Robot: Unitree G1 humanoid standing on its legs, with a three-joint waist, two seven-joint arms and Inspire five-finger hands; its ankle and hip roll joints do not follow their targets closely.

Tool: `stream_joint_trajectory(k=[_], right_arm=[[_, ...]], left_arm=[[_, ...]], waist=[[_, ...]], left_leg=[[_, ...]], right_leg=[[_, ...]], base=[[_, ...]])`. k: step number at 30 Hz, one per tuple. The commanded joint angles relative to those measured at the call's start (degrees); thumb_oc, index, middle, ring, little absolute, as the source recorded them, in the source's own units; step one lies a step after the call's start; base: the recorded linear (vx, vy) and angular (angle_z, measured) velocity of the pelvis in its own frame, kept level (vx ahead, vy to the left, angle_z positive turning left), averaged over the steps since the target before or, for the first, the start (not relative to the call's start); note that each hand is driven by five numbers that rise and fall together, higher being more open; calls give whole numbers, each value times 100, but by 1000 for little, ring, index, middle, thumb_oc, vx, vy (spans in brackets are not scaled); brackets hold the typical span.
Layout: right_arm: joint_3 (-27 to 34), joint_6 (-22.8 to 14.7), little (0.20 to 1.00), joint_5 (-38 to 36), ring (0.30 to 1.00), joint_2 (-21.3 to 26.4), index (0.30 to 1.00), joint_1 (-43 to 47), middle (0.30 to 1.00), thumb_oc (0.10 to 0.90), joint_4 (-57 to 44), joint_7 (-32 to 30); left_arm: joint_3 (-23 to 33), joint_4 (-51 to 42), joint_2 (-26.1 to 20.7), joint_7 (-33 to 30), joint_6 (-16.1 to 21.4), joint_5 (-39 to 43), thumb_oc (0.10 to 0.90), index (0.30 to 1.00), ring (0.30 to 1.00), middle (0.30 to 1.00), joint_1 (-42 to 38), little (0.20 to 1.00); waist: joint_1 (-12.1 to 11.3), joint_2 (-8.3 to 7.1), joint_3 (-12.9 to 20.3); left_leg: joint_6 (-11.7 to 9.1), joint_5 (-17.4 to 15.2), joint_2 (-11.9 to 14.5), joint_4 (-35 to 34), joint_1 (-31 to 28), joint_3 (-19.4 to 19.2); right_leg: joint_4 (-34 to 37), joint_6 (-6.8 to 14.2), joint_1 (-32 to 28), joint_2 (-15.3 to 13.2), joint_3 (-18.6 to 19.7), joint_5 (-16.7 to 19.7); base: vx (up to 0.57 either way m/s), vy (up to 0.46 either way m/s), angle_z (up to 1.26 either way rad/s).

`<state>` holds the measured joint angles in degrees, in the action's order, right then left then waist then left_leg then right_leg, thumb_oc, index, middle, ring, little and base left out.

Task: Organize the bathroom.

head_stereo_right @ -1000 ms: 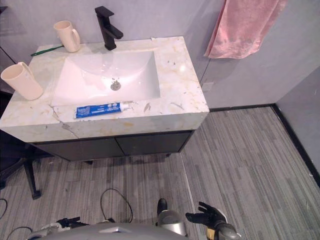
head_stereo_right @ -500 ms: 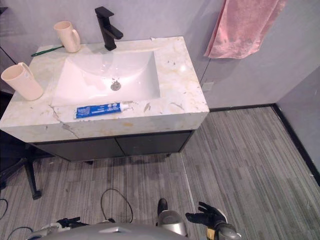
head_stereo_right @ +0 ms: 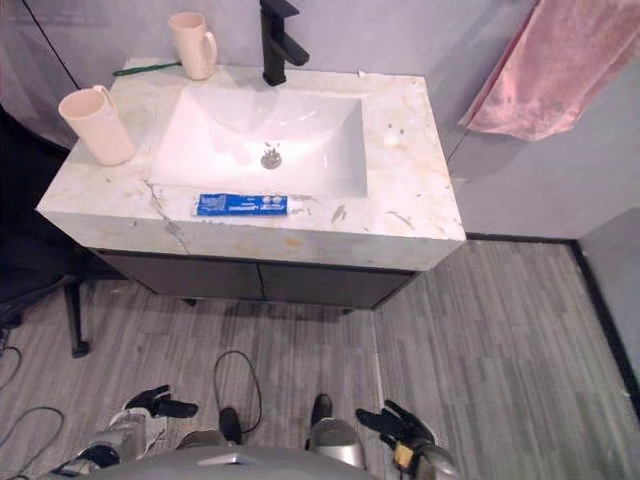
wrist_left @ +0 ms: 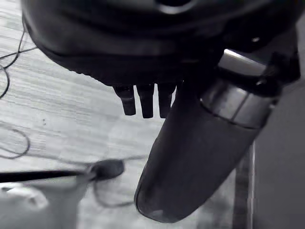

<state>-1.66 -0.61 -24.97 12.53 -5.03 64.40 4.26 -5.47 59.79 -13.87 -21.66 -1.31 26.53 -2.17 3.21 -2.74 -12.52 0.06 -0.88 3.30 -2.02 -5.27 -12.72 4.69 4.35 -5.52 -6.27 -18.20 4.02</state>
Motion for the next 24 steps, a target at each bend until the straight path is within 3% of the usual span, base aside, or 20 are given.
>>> stream_joint_trajectory(k=[1, 5, 6, 10, 11, 15, 20, 24], right_arm=[[-127, -49, 900, -17, 900, 246, 900, 112, 900, 800, 327, -322], [-180, -40, 900, -104, 900, 141, 900, 109, 900, 800, 361, -500], [-182, -39, 900, -104, 900, 140, 900, 107, 900, 800, 361, -502], [-273, 8, 900, -163, 900, 144, 900, 165, 900, 800, 325, -590], [-288, 58, 900, -207, 900, 168, 900, 203, 900, 800, 331, -600], [-299, 95, 900, -224, 900, 158, 900, 257, 900, 800, 399, -609], [-325, 109, 900, -203, 900, 155, 900, 289, 900, 800, 510, -548], [-334, 115, 900, -98, 900, 174, 900, 330, 900, 800, 621, -506]], left_arm=[[269, -667, -40, -2154, 1511, -524, 800, 900, 900, 900, -404, 900], [214, -2524, -169, -3421, 2163, -1444, 800, 900, 900, 900, -252, 900], [214, -2535, -168, -3427, 2158, -1451, 800, 900, 900, 900, -244, 900], [138, -4710, -699, -3801, 2010, -2369, 800, 900, 900, 900, -207, 900], [149, -5303, -875, -3795, 2130, -2739, 800, 900, 900, 900, -218, 900], [98, -6494, -1136, -3440, 2305, -3549, 800, 900, 900, 900, -395, 900], [-98, -7091, -1370, -2807, 2363, -4288, 800, 900, 900, 900, -718, 900], [-421, -7512, -1650, -1588, 2224, -4661, 800, 900, 900, 900, -1081, 900]], waist=[[-106, 209, 174], [-322, 213, 160], [-321, 212, 161], [-460, 249, 112], [-495, 260, 98], [-537, 296, 111], [-504, 323, 154], [-437, 386, 214]], left_leg=[[-243, -321, -463, 331, 274, 300], [-274, -257, -465, 197, 283, 429], [-274, -256, -466, 197, 282, 430], [-280, -249, -474, 177, 330, 522], [-279, -260, -484, 193, 351, 540], [-259, -286, -479, 156, 317, 562], [-246, -316, -466, 144, 257, 527], [-242, -338, -455, 138, 205, 483]], right_leg=[[-290, 382, 185, 222, -111, -585], [-267, 375, 189, 206, -217, -570], [-268, 375, 188, 205, -217, -571], [-300, 356, 249, 192, -224, -581], [-314, 354, 266, 180, -236, -589], [-347, 370, 256, 163, -286, -613], [-383, 385, 233, 170, -296, -650], [-398, 409, 219, 192, -259, -670]], base=[[-21, -36, 27], [-38, -38, 25], [-29, -22, 17], [-69, -4, 9], [-60, 2, 12], [-32, -7, 6], [0, 0, 0], [0, 0, 0]])
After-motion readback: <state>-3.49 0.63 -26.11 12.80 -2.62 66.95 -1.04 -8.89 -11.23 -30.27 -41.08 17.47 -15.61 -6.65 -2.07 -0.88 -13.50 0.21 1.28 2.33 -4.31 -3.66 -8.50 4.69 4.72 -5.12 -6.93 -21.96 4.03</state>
